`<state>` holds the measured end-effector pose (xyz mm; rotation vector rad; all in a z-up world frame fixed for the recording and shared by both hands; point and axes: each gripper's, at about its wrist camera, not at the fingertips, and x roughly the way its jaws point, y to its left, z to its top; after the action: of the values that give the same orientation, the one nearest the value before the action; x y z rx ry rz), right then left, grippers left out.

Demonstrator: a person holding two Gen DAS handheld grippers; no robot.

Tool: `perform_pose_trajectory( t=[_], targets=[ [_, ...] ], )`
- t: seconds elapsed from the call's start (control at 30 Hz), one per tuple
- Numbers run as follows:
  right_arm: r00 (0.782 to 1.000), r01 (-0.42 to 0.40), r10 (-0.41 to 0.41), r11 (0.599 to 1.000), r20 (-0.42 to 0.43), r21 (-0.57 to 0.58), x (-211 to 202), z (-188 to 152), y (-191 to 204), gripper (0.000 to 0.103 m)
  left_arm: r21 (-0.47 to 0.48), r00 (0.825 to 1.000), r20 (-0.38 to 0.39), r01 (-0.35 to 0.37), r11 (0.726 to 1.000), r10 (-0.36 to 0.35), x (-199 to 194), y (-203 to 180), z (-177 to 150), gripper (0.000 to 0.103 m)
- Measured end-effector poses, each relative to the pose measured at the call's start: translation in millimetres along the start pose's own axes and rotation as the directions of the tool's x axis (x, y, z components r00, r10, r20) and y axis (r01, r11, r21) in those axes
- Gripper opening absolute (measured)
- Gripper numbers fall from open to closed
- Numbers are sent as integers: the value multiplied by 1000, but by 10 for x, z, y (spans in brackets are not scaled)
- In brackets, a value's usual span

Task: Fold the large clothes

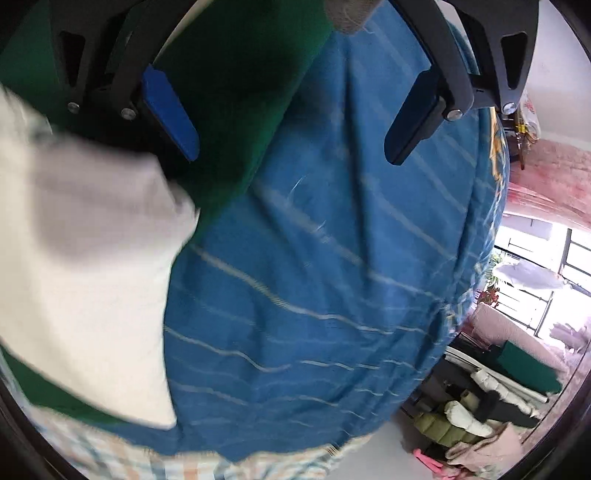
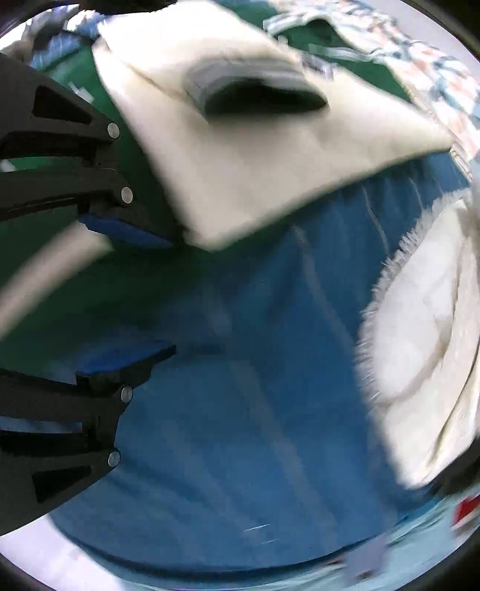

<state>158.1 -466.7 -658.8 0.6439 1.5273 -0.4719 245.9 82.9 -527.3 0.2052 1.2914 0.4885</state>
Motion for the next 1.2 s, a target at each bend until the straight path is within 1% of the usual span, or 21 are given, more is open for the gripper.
perform_pose_trajectory(
  t=[0.1, 0.17, 0.23, 0.27, 0.3, 0.37, 0.4, 0.43, 0.53, 0.6, 0.67, 0.7, 0.77, 0.83, 0.9, 1.0, 1.03, 1.1, 1.13, 1.17, 1.2],
  targets=[
    [991, -132, 131, 990, -34, -40, -285, -477, 193, 54, 4, 1000, 9, -28, 1000, 28, -306, 241, -350, 103],
    [954, -284, 270, 954, -129, -97, -262, -782, 506, 54, -10, 999, -20, -36, 999, 36, -438, 379, -639, 103],
    [871, -441, 395, 891, -291, -110, 31, -1065, 893, 54, -30, 996, -63, -64, 997, 62, -527, 553, -945, 103],
    [837, -483, 422, 869, -349, -106, 211, -1232, 1045, 54, -39, 994, -82, -71, 997, 68, -550, 610, -1048, 103],
    [805, -513, 437, 852, -401, -100, 449, -1340, 1240, 54, -54, 991, -110, -84, 995, 78, -569, 692, -1195, 103],
    [756, -553, 452, 828, -473, -91, 780, -1463, 1498, 54, -75, 986, -135, -107, 991, 96, -574, 782, -1366, 103],
    [724, -571, 448, 816, -524, -90, 954, -1529, 1649, 41, -82, 982, -154, -124, 989, 111, -566, 820, -1472, 103],
    [733, -551, 420, 828, -535, -105, 1055, -1558, 1757, 4, -81, 979, -161, -136, 987, 122, -570, 816, -1519, 103],
    [783, -508, 385, 849, -489, -145, 971, -1493, 1850, 4, -106, 976, -178, -149, 983, 128, -622, 851, -1667, 103],
    [821, -492, 386, 853, -420, -177, 709, -1482, 1734, 4, -128, 976, -187, -132, 983, 107, -690, 834, -1733, 103],
    [859, -446, 358, 874, -365, -193, 540, -1411, 1520, 4, -129, 977, -188, -127, 984, 101, -726, 817, -1782, 103],
    [866, -434, 343, 878, -364, -203, 504, -1440, 1415, 4, -126, 977, -187, -126, 984, 101, -736, 776, -1811, 103],
    [862, -409, 296, 885, -412, -220, 536, -1404, 1294, 7, -115, 976, -195, -123, 986, 99, -709, 733, -1858, 103],
    [832, -435, 305, 877, -463, -204, 629, -1509, 1259, 24, -112, 977, -196, -111, 988, 87, -722, 662, -1886, 103],
    [803, -469, 319, 860, -503, -204, 646, -1661, 1229, 31, -96, 978, -188, -113, 989, 93, -758, 589, -1895, 103],
    [765, -506, 312, 833, -563, -225, 700, -1951, 1207, 30, -67, 983, -155, -106, 992, 94, -795, 471, -1885, 103],
    [774, -491, 284, 833, -565, -255, 715, -2064, 1224, 6, -53, 985, -142, -102, 993, 94, -786, 423, -1876, 103],
    [805, -432, 223, 856, -550, -285, 799, -2191, 1269, 5, -34, 986, -139, -92, 995, 87, -727, 344, -1866, 103],
    [829, -394, 200, 871, -521, -293, 796, -2240, 1259, 4, -28, 987, -136, -89, 996, 84, -678, 307, -1863, 103],
    [840, -372, 184, 880, -511, -296, 795, -2257, 1229, 4, -17, 988, -130, -89, 996, 86, -609, 262, -1870, 103],
    [840, -358, 170, 887, -515, -291, 795, -2271, 1272, 5, 16, 987, -127, -93, 995, 95, -495, 178, -1887, 103]
  ],
)
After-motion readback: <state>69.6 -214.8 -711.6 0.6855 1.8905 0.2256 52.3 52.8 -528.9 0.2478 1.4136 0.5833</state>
